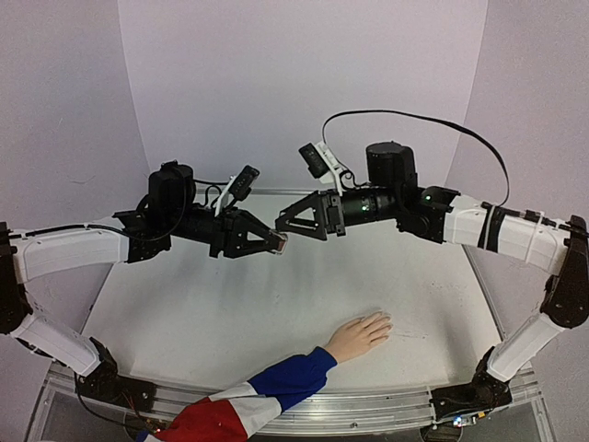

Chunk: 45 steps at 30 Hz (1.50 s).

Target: Paint the nails

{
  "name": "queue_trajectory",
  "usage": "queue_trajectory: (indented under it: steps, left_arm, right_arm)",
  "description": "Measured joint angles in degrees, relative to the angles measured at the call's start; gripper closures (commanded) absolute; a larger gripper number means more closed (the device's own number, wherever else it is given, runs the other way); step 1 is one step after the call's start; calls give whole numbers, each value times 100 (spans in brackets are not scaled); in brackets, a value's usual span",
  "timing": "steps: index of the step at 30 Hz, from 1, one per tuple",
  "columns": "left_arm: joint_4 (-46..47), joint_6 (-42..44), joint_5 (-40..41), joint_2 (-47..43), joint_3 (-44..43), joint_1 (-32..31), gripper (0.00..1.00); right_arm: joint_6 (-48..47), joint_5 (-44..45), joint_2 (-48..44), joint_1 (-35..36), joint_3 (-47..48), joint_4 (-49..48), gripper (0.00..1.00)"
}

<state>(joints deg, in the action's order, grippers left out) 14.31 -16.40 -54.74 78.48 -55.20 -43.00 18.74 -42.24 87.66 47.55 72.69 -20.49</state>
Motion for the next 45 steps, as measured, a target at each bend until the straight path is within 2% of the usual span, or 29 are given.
queue_trajectory:
  steps: [6,14,16,19,26,31,34,38,43,45]
  left_arm:
    - [-39,-170,-756,28,-151,-7,100]
    - [-37,-212,-1025,111,-179,4,100]
    - [-37,-212,-1029,136,-179,4,100]
    - [-39,-212,-1027,155,-179,4,100]
    - [-98,-236,-955,177,-179,4,100]
    - [-201,-236,-621,186,-179,4,100]
    - [-293,-109,-190,184,-177,4,100]
    - [-490,256,918,177,-166,-52,100]
    - [-518,739,2487,302,-197,-219,100]
    - [-509,885,2907,518,-313,-249,100]
  right_arm:
    - [330,-1060,466,11,20,-697,54]
    - [691,-1397,520,11,7,-1329,56]
    - [734,-1410,520,11,-2,-1410,62]
    - [817,-1443,520,11,-37,-1528,78]
    - [986,-1499,518,9,-236,-1746,98]
    - [984,-1355,516,-28,-372,-1895,100]
    - [984,-1058,509,-72,-487,-1996,100]
    - [1045,-157,472,-107,-686,-2031,100]
    - [1252,1471,472,17,-787,-1954,100]
    - [1434,2483,505,164,-780,-1797,100]
